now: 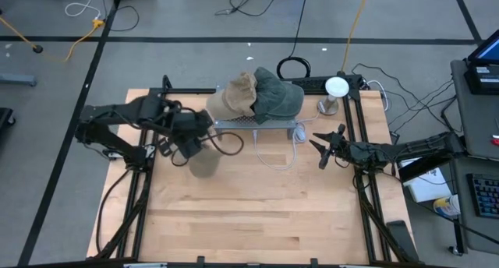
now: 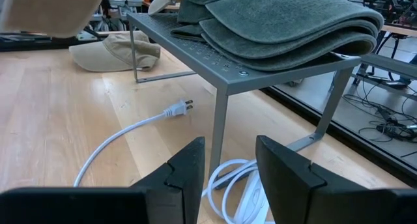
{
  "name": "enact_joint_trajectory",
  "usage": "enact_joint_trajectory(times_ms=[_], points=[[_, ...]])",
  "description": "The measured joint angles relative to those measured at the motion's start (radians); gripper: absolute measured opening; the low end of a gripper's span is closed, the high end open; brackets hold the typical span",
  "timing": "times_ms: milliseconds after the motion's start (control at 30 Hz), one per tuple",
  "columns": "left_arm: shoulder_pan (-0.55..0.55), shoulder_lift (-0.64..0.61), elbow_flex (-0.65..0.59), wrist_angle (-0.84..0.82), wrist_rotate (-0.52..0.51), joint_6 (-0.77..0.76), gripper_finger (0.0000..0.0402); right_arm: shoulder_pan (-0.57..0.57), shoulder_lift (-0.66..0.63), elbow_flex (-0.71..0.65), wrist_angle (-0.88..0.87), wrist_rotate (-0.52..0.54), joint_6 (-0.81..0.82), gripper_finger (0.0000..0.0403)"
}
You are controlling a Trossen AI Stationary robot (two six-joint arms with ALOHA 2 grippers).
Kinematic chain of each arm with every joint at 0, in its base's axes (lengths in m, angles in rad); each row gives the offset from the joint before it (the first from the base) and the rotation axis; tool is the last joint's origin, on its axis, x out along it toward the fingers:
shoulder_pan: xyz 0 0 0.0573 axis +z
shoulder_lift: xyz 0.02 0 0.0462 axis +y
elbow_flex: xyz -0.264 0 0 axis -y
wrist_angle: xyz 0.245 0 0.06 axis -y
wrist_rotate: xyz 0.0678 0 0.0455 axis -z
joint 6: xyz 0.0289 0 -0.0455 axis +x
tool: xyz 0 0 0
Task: Pick & Place hat
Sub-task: Stack the bottom brown cap on top of the brown cap on the shelf
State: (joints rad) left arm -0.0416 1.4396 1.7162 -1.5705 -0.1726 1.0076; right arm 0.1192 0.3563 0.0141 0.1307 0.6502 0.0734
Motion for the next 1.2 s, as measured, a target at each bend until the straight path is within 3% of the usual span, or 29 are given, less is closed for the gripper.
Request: enact_joint_trajectory(times_ms=[300, 700, 967, 1200], points=[[0.071, -0.035, 0.048, 0.000, -0.118, 0.130, 0.0000, 0.000, 0.000, 0.000, 0.000, 0.000, 0.000, 0.0130], [0.275, 0.033, 0.138, 0.071, -0.300, 0.538, 0.0000, 0.000, 0.000, 0.000, 0.000, 0.000, 0.000, 0.0130], [0.418, 0.124, 0.218, 0.282, -0.325, 0.685, 0.0000, 0.000, 0.000, 0.000, 0.000, 0.000, 0.000, 0.0130], [0.455, 0.223, 0.317, 0.311, -0.325, 0.770, 0.0000, 0.000, 0.000, 0.000, 0.000, 0.000, 0.000, 0.0130]])
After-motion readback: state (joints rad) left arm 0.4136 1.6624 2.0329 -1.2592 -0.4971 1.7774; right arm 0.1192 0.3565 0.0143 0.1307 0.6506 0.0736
